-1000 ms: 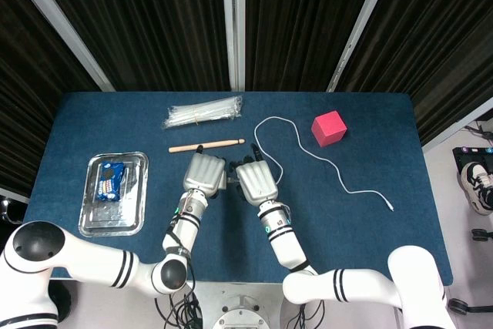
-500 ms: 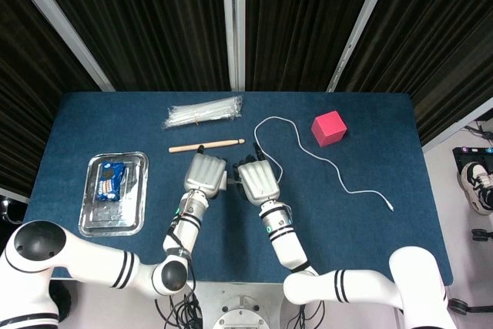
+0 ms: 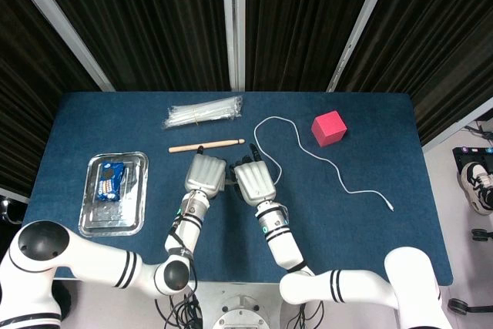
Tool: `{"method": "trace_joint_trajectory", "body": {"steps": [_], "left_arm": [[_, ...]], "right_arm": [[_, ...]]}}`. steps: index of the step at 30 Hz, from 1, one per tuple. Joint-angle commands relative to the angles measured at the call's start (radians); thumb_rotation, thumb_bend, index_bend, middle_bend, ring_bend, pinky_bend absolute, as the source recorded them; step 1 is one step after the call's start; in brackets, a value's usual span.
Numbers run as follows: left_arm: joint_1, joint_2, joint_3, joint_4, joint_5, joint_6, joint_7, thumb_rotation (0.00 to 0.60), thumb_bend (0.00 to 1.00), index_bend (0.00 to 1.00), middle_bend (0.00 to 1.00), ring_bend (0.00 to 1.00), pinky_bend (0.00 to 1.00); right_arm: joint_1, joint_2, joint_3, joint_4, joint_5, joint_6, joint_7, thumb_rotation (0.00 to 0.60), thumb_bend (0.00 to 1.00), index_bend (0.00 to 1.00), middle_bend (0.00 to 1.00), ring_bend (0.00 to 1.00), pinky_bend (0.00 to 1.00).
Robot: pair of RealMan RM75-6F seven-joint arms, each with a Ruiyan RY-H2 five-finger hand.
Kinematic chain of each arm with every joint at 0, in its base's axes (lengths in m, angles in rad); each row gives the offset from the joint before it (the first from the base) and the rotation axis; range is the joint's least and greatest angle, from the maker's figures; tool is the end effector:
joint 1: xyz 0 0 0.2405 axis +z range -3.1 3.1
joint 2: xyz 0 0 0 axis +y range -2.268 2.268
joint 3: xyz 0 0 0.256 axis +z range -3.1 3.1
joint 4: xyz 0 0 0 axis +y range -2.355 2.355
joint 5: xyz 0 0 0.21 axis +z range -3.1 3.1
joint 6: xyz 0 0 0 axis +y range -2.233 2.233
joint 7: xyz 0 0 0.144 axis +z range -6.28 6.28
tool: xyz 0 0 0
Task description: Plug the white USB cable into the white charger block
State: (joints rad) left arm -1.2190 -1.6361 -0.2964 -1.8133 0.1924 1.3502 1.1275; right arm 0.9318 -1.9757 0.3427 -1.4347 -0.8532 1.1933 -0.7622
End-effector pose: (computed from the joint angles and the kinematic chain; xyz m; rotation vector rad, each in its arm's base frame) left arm -0.0111 0.3315 -0.0287 -1.8730 -0.8317 -0.5223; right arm -0.0173 -0.3227 -0.0929 1.7618 -0.9415 1.0234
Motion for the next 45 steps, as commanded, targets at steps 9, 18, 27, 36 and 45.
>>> {"method": "trace_joint_trajectory", "body": {"steps": [9,18,27,36,45], "left_arm": [[0.001,-0.003,0.002,0.006,0.0,-0.004,-0.002,0.597,0.2,0.48,0.57,0.46,0.15],[0.034,0.025,0.033,-0.026,0.067,-0.009,-0.045,0.597,0.19,0.48,0.56,0.45,0.15],[0.106,0.05,0.118,-0.015,0.187,-0.069,-0.141,0.6,0.19,0.4,0.47,0.38,0.14],[0.13,0.021,0.151,0.074,0.228,-0.179,-0.205,0.6,0.16,0.16,0.26,0.18,0.07],[0.376,0.253,0.248,0.028,0.705,-0.017,-0.574,0.6,0.16,0.18,0.24,0.16,0.04]], "right_arm": [[0.005,-0.011,0.003,0.009,-0.001,-0.005,-0.003,0.6,0.33,0.58,0.47,0.28,0.0],[-0.031,0.051,-0.023,-0.067,-0.002,0.006,-0.015,0.6,0.28,0.16,0.34,0.18,0.0],[-0.136,0.275,-0.09,-0.295,-0.005,0.076,-0.059,0.6,0.25,0.01,0.19,0.07,0.0],[-0.215,0.442,-0.106,-0.398,-0.011,0.101,0.014,0.6,0.25,0.0,0.17,0.06,0.0],[-0.332,0.693,-0.181,-0.466,-0.198,0.028,0.294,0.6,0.3,0.0,0.17,0.05,0.0]]}}
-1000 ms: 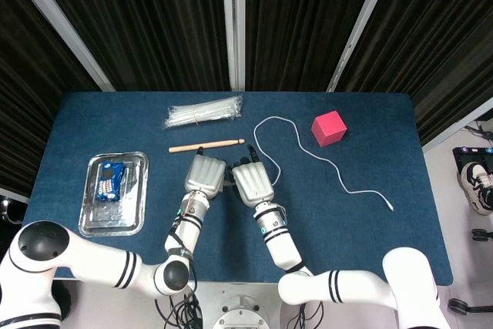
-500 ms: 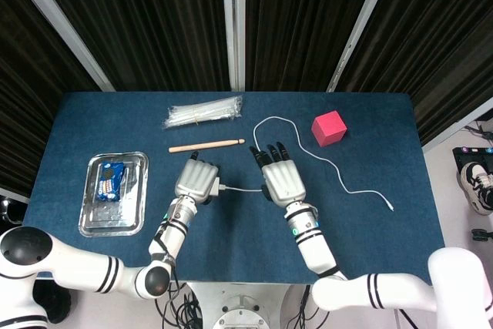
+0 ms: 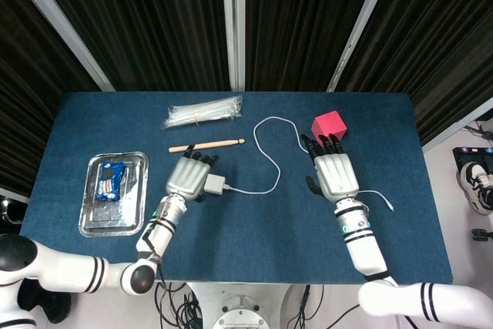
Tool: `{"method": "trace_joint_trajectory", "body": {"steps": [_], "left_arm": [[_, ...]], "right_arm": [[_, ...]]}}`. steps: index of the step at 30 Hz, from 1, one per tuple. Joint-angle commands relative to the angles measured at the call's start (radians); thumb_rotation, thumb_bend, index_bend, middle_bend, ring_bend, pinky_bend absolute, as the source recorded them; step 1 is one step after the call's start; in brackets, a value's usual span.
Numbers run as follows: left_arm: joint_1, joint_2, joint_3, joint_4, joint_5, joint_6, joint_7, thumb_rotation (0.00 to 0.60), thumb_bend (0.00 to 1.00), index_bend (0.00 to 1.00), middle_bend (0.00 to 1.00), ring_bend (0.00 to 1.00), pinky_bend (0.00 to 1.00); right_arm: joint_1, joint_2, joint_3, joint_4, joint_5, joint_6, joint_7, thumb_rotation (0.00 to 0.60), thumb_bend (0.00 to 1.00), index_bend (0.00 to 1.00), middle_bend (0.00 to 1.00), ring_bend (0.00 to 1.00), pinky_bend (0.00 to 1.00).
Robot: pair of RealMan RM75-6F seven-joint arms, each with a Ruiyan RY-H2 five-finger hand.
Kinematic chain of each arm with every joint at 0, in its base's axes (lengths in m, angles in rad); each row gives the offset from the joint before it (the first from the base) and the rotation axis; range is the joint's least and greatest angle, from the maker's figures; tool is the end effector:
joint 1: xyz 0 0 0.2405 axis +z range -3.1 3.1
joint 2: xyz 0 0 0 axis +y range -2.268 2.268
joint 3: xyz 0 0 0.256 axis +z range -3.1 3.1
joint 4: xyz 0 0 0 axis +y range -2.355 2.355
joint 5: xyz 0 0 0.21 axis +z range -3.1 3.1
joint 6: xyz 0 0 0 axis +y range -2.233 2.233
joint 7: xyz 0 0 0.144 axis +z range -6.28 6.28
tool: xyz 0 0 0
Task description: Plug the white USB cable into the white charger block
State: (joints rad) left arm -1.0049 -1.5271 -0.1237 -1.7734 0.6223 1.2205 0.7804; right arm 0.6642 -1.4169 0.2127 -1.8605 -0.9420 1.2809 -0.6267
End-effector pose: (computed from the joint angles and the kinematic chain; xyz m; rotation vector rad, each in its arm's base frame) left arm -0.0782 0.3326 -0.0100 -1.8643 -0.8451 -0.7378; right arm -0.1306 -0.3115 0.0491 1.6150 -0.9239 0.9402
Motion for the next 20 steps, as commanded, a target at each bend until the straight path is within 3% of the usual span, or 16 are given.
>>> {"method": "trace_joint_trajectory", "body": {"steps": [1,4,9,15,20], "left_arm": [[0.2,0.171,0.097,0.001,0.327,0.143,-0.274,0.6,0.16,0.19,0.24,0.16,0.04],[0.32,0.246,0.178,0.054,0.481,0.235,-0.417,0.6,0.16,0.21,0.24,0.16,0.03],[0.502,0.322,0.268,0.115,0.592,0.388,-0.508,0.6,0.16,0.21,0.24,0.16,0.02],[0.676,0.35,0.298,0.134,0.644,0.521,-0.585,0.6,0.16,0.21,0.24,0.16,0.02],[0.744,0.348,0.294,0.142,0.67,0.536,-0.601,0.6,0.16,0.21,0.24,0.16,0.01]], "right_arm": [[-0.084,0.174,-0.066,-0.044,-0.144,-0.068,0.205,0.6,0.3,0.0,0.16,0.04,0.0],[-0.155,0.281,-0.121,-0.032,-0.275,-0.044,0.328,0.6,0.31,0.0,0.16,0.03,0.0],[-0.292,0.354,-0.202,0.036,-0.442,0.089,0.503,0.6,0.3,0.0,0.16,0.02,0.0],[-0.408,0.359,-0.24,0.116,-0.485,0.192,0.629,0.6,0.3,0.0,0.16,0.01,0.0],[-0.453,0.345,-0.241,0.148,-0.503,0.226,0.672,0.6,0.3,0.0,0.16,0.0,0.0]]}}
